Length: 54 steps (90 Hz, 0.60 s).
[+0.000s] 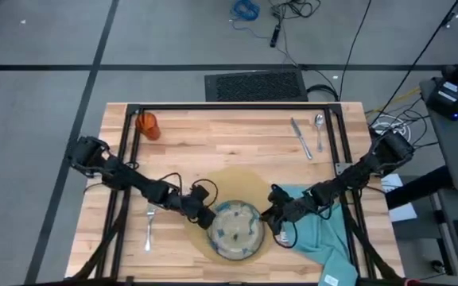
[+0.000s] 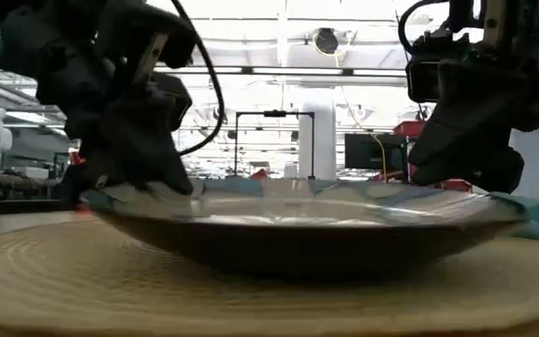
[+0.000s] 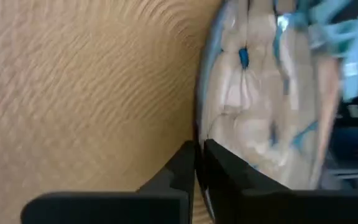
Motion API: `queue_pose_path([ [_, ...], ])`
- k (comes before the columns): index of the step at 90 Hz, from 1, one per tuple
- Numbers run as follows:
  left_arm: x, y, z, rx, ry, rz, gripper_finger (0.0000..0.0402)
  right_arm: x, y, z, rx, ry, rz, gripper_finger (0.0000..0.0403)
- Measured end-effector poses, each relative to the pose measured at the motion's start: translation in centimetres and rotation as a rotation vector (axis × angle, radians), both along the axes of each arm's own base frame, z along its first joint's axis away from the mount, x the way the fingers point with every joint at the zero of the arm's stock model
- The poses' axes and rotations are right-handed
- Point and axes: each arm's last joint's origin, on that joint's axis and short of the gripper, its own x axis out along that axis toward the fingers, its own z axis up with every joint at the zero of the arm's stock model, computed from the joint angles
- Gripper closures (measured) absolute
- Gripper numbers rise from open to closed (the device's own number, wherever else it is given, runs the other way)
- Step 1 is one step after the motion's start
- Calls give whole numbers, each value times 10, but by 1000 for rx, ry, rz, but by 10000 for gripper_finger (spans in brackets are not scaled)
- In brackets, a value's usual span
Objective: Set table place
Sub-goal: Put the patterned plate on top of the brown mat
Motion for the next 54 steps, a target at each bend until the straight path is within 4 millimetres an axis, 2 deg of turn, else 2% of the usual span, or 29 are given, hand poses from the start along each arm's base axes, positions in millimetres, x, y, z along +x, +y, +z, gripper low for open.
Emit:
queue_pose_path([
  [34, -1, 11, 21, 9, -68, 1, 401, -1, 0, -1, -10, 9, 9, 310],
  [54, -6, 17, 34, 32, -90, 27, 401, -5, -1, -6, -28, 72, 9, 310],
])
